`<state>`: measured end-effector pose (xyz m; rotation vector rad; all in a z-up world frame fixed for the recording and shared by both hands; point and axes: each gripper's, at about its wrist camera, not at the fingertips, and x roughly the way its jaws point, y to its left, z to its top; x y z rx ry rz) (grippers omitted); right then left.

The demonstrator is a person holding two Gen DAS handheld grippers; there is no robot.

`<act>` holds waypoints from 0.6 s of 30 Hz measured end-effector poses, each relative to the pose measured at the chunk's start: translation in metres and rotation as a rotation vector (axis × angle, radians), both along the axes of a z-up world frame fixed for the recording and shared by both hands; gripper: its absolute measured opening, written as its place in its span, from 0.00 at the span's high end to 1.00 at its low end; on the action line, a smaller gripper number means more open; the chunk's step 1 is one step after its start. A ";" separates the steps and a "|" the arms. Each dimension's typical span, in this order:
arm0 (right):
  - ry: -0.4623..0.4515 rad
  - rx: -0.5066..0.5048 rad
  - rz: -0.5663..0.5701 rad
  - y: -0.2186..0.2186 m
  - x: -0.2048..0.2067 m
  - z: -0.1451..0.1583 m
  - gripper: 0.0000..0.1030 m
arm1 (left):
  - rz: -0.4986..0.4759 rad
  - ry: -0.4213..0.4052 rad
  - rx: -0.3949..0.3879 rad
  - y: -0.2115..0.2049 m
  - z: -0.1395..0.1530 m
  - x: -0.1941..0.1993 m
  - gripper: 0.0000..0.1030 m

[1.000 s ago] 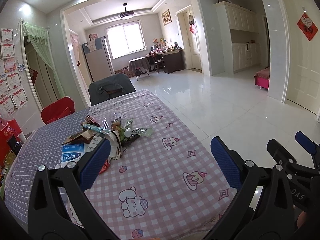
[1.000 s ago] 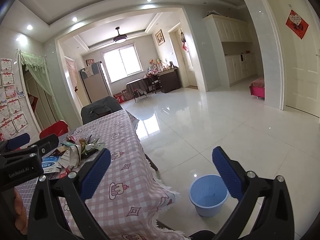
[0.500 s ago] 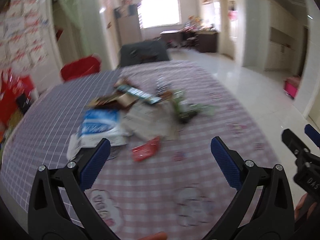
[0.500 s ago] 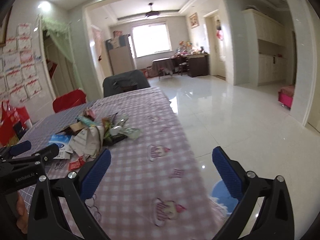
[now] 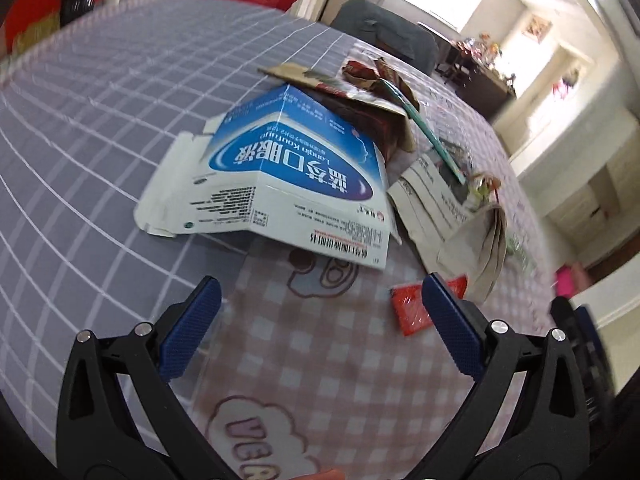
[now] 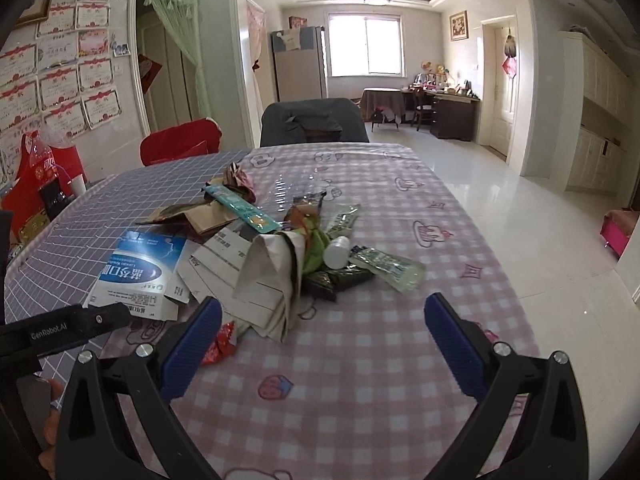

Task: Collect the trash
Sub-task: 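Reach the left gripper to the blue-and-white medicine box and close on it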

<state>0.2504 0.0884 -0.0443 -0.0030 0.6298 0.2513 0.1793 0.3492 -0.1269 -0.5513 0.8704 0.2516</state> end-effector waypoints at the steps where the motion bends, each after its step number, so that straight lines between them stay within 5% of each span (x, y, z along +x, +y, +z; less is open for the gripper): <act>1: 0.005 0.003 0.002 0.001 0.001 -0.001 0.04 | 0.009 -0.007 -0.027 0.003 -0.001 0.002 0.05; 5: 0.025 -0.002 0.008 0.007 0.014 -0.007 0.04 | 0.059 -0.055 -0.146 0.012 -0.007 0.012 0.05; 13: 0.043 -0.013 0.014 0.016 0.031 -0.015 0.04 | 0.151 -0.133 -0.212 0.027 -0.012 0.026 0.05; 17: 0.046 -0.016 0.010 0.020 0.039 -0.019 0.04 | 0.139 -0.131 -0.177 0.026 -0.013 0.033 0.28; 18: 0.045 -0.021 0.009 0.021 0.041 -0.020 0.04 | 0.131 -0.124 -0.176 0.026 -0.015 0.036 0.41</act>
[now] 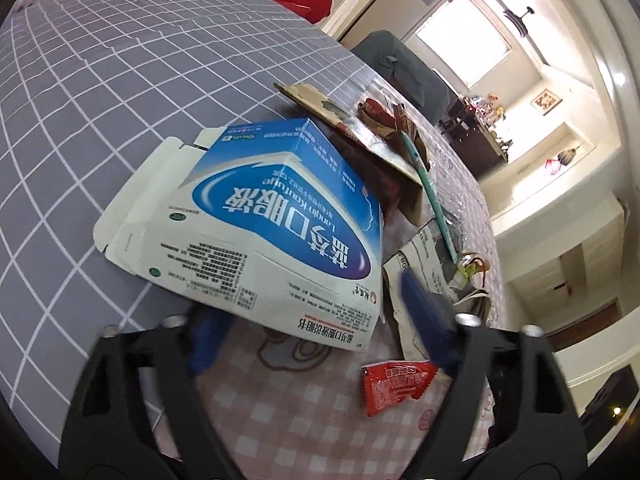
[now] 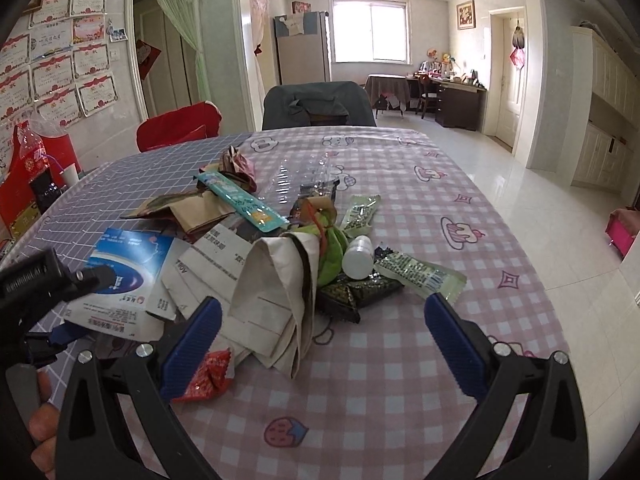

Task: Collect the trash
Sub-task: 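Reach the left gripper to the blue-and-white medicine box and close on it, then close the right gripper on the beige paper bag while the left gripper lifts the box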

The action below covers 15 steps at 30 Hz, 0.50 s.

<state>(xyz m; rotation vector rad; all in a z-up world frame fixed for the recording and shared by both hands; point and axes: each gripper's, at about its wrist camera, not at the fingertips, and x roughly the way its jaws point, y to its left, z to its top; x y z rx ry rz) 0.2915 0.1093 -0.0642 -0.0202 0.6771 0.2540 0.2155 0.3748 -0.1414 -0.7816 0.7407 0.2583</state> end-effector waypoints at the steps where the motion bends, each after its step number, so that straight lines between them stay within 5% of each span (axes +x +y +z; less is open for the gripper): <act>1: 0.001 -0.002 -0.001 0.001 0.002 -0.001 0.04 | -0.014 0.010 -0.006 -0.001 -0.003 0.005 0.55; 5: 0.012 -0.007 -0.002 0.005 0.012 -0.003 0.04 | -0.034 0.009 -0.031 0.000 -0.008 0.007 0.67; 10: 0.041 -0.039 0.012 0.015 0.024 -0.011 0.04 | -0.065 -0.074 0.079 -0.013 0.014 -0.001 0.85; 14: 0.065 -0.037 0.004 0.015 0.032 -0.015 0.43 | -0.074 -0.130 0.169 -0.023 0.033 -0.010 0.91; 15: 0.079 -0.036 0.006 0.015 0.035 -0.016 0.46 | -0.084 -0.141 0.173 -0.024 0.035 -0.012 0.91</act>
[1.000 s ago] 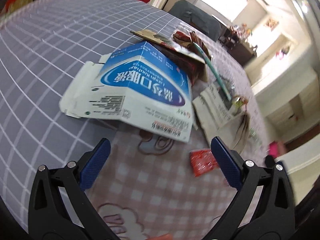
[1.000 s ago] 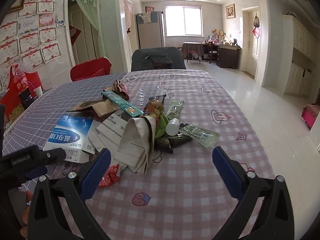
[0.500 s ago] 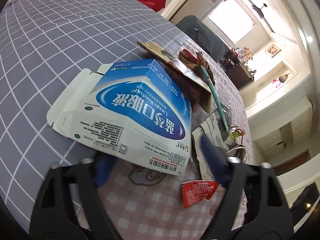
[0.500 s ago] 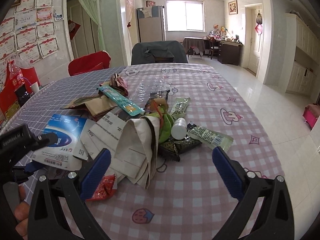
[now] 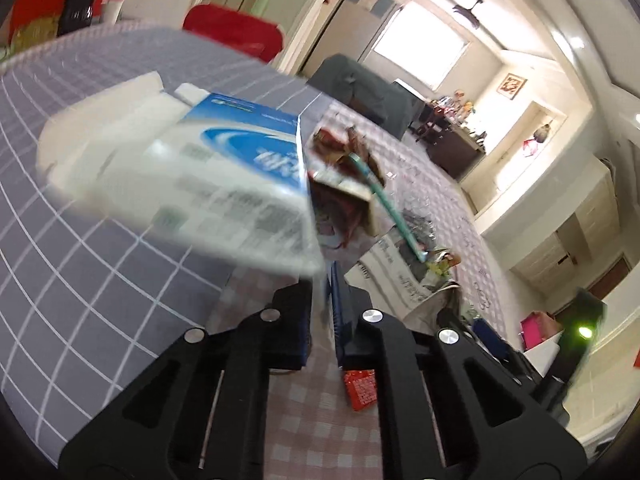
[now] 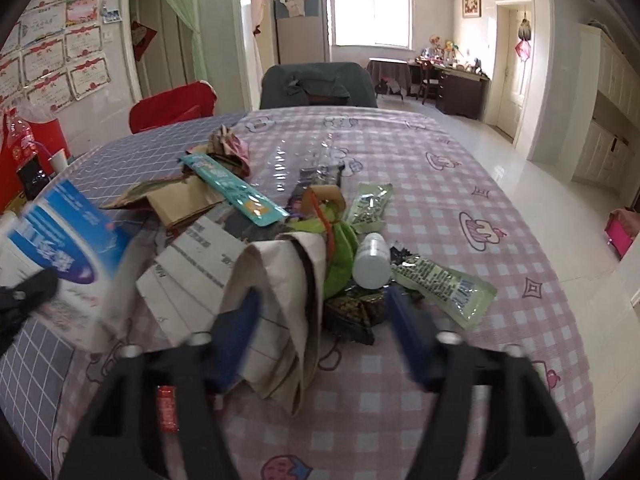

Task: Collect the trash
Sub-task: 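Close the right gripper on the beige paper bag while the left gripper lifts the box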

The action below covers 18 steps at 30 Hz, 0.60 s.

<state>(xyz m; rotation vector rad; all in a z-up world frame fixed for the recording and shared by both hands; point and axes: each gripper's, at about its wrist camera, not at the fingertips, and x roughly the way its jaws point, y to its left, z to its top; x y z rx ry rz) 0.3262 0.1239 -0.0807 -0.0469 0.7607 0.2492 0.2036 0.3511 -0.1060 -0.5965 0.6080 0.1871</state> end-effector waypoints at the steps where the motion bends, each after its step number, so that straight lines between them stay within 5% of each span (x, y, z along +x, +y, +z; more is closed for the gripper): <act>1: 0.013 0.008 0.008 0.000 0.002 -0.002 0.49 | -0.011 -0.009 -0.002 0.000 0.003 -0.002 0.91; 5: 0.013 0.021 0.033 0.001 0.000 -0.001 0.92 | -0.034 -0.035 0.011 -0.001 0.014 -0.012 0.92; 18: -0.137 0.167 0.026 -0.040 -0.058 0.048 0.93 | -0.100 -0.104 0.114 -0.028 0.043 -0.050 0.93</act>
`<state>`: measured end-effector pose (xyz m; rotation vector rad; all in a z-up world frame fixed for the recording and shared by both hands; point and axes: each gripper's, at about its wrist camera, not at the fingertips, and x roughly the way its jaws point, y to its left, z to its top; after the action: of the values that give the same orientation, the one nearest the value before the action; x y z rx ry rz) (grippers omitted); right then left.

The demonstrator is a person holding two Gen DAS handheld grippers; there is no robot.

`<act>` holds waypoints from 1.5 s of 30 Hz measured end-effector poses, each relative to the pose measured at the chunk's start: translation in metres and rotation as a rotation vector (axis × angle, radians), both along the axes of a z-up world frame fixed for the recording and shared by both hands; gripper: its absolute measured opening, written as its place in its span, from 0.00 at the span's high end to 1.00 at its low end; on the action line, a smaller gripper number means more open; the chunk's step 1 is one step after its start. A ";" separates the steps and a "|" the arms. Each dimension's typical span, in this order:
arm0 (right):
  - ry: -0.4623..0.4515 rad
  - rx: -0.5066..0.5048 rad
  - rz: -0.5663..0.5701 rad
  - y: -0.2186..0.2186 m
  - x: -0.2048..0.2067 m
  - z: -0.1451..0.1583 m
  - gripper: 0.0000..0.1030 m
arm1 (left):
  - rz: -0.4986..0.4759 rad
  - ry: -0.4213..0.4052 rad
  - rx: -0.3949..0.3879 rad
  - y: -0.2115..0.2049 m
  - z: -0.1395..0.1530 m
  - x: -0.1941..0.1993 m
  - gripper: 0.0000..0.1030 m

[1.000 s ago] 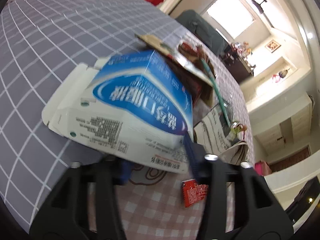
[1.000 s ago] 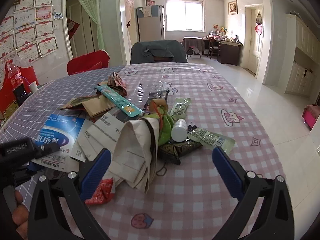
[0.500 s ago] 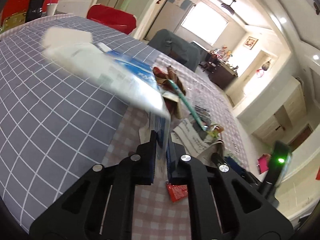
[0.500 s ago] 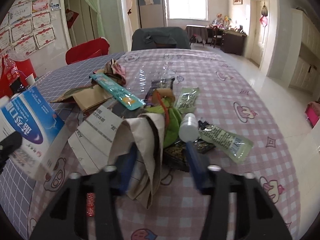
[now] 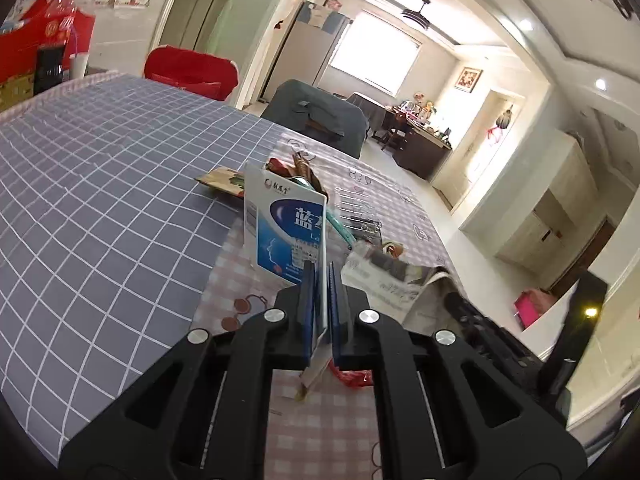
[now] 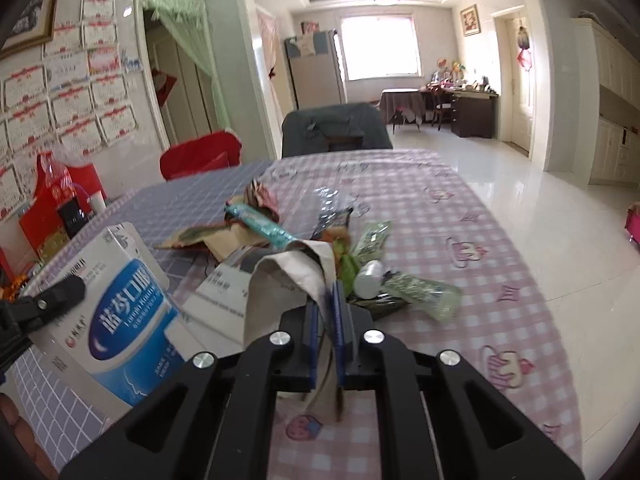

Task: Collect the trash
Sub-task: 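Close the right gripper on the beige paper bag while the left gripper lifts the box, then carry both items over the blue bucket and open the left gripper to drop the box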

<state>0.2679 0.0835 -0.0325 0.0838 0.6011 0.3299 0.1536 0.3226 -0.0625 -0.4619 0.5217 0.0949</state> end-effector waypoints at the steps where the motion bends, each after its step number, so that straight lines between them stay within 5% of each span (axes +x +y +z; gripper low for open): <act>1: -0.003 0.003 -0.009 -0.005 -0.003 0.002 0.93 | -0.001 0.002 0.011 -0.003 0.001 -0.001 0.93; 8: -0.019 0.056 -0.078 -0.052 -0.028 0.007 0.93 | -0.042 0.002 0.026 -0.020 0.004 -0.010 0.93; 14: -0.042 0.108 -0.170 -0.104 -0.047 0.010 0.93 | -0.139 -0.043 0.067 -0.077 0.026 -0.008 0.93; 29: -0.091 0.227 -0.565 -0.313 -0.118 -0.015 0.93 | -0.615 -0.012 0.194 -0.333 0.030 0.031 0.93; 35: -0.037 0.255 -0.724 -0.384 -0.126 -0.058 0.93 | -0.730 0.102 0.225 -0.407 0.009 0.070 0.93; 45: 0.118 0.221 -0.859 -0.440 -0.101 -0.140 0.93 | -0.831 0.354 0.351 -0.507 -0.074 0.142 0.93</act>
<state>0.1667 -0.3563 -0.1724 0.5579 0.5906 -0.4478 0.2960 -0.1847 -0.1363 0.1441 0.9889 -0.5323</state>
